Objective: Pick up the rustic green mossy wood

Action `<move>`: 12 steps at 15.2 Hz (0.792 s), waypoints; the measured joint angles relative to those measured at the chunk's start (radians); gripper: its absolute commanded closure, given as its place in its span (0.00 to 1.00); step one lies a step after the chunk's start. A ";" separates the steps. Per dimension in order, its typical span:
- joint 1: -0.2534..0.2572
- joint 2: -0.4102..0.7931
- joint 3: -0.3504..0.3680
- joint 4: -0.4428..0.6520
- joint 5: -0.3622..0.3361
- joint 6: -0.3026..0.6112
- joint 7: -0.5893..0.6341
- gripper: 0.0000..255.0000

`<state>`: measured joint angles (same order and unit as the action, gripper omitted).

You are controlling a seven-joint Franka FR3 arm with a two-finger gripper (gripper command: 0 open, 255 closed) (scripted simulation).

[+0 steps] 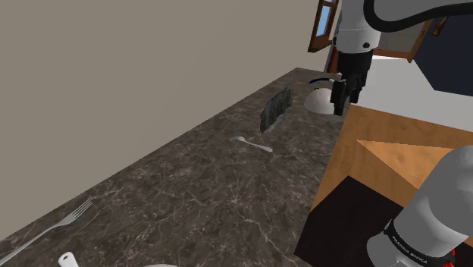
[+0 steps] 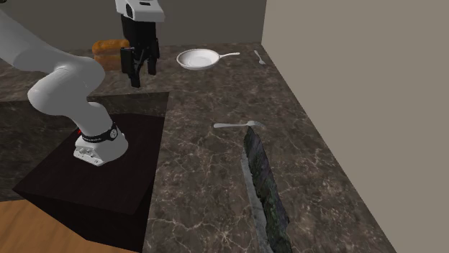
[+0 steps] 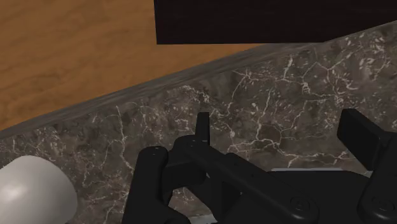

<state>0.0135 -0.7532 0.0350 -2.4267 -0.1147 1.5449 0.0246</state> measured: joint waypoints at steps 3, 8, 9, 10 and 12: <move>-0.012 0.049 0.014 0.018 0.011 0.028 0.049 0.00; -0.059 0.234 0.061 0.109 0.038 0.113 0.239 0.00; -0.067 0.282 0.072 0.139 0.042 0.130 0.281 0.00; -0.079 0.322 0.075 0.165 0.041 0.142 0.316 0.00; -0.100 0.404 0.081 0.220 0.039 0.168 0.385 0.00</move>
<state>-0.0866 -0.3488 0.1156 -2.2064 -0.0757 1.7124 0.4098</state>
